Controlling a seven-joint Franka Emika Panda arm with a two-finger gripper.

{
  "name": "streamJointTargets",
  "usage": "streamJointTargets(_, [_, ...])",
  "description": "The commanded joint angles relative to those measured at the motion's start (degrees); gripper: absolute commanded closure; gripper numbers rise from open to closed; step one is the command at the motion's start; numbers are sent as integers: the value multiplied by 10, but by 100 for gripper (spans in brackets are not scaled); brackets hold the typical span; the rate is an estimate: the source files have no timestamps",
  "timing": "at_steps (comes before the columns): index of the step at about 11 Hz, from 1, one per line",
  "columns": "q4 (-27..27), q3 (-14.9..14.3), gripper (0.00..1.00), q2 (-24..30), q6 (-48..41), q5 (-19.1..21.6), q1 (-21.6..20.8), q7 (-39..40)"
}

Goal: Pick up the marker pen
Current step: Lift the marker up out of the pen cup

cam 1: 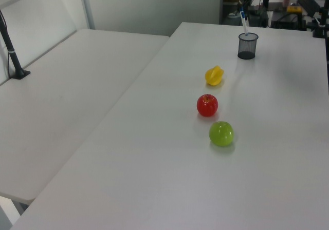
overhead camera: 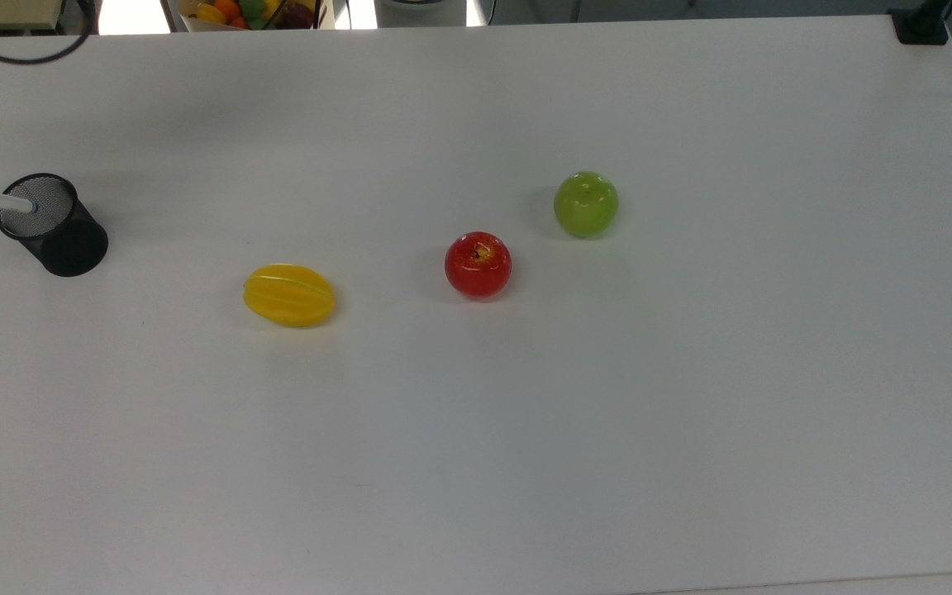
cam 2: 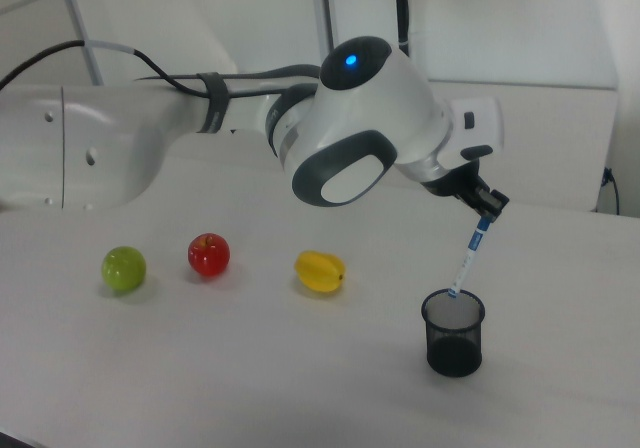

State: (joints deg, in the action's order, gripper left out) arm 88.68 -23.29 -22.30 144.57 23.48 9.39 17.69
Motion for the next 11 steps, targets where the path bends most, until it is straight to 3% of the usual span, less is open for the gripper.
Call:
streamJointTargets(1, [19, -9, 91, 52, -1, -1, -35, 9])
streamJointTargets(3, [22, -11, 91, 75, -37, -5, -60, 7])
streamJointTargets(6, [30, -35, 91, 117, -165, -13, -124, 5])
streamJointTargets(11, [38, -29, 91, 127, -355, -88, -194, -26])
